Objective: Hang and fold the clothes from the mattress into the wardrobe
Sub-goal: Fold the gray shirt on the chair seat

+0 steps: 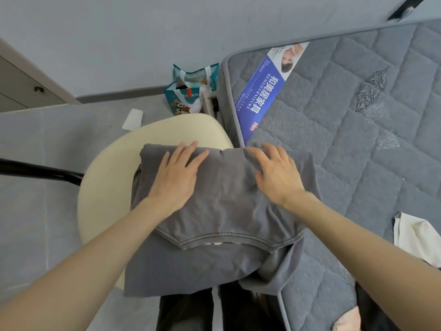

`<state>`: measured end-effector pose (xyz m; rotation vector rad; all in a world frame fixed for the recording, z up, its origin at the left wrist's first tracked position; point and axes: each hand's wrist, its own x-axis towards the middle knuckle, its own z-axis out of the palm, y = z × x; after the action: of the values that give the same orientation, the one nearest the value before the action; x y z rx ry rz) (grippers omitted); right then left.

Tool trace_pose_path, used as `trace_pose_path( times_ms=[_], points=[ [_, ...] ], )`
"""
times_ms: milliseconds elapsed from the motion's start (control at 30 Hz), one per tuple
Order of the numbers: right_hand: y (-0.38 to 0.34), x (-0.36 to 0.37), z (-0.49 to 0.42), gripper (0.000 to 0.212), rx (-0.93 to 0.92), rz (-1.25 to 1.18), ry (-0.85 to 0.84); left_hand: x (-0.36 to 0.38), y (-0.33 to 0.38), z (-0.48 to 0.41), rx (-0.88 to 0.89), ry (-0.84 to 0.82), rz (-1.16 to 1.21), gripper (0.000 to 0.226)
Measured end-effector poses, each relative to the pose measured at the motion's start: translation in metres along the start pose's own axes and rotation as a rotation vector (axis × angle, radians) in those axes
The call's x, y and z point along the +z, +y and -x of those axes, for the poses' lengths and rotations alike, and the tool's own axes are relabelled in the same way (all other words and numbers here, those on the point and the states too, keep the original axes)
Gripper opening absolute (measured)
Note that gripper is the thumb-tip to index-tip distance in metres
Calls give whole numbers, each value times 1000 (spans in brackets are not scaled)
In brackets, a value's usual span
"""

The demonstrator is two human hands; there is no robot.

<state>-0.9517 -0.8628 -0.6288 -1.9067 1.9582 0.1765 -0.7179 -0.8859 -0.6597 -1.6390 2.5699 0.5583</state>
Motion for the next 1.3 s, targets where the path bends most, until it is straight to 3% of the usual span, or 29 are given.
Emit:
trace_pose_path(
  times_ms=[167, 300, 500, 633, 767, 900, 1000, 1167, 1300],
  points=[
    [-6, 38, -28, 67, 5, 56, -145, 42, 7, -33, -159, -147, -91, 60],
    [23, 64, -26, 71, 258, 25, -207, 57, -12, -37, -270, -175, -37, 63],
    [46, 39, -22, 76, 557, -80, -293, 37, -24, -45, -386, -296, 18, 74],
    [47, 21, -32, 58, 303, 171, -96, 20, -21, -52, -387, -245, 50, 58],
    [33, 18, -53, 56, 164, 238, -140, 10, -28, -58, -357, -181, 31, 47],
    [27, 7, -61, 34, 45, 326, -230, -2, -40, -54, -282, -293, -94, 33],
    [28, -11, -46, 15, 27, 227, -338, -12, -45, -38, -225, -310, -246, 21],
    [18, -71, -18, 42, -24, 137, -281, -74, -41, -18, -165, -177, -354, 66],
    [2, -149, -15, 43, -49, 114, -44, -153, -37, -14, -205, 65, -358, 57]
  ],
)
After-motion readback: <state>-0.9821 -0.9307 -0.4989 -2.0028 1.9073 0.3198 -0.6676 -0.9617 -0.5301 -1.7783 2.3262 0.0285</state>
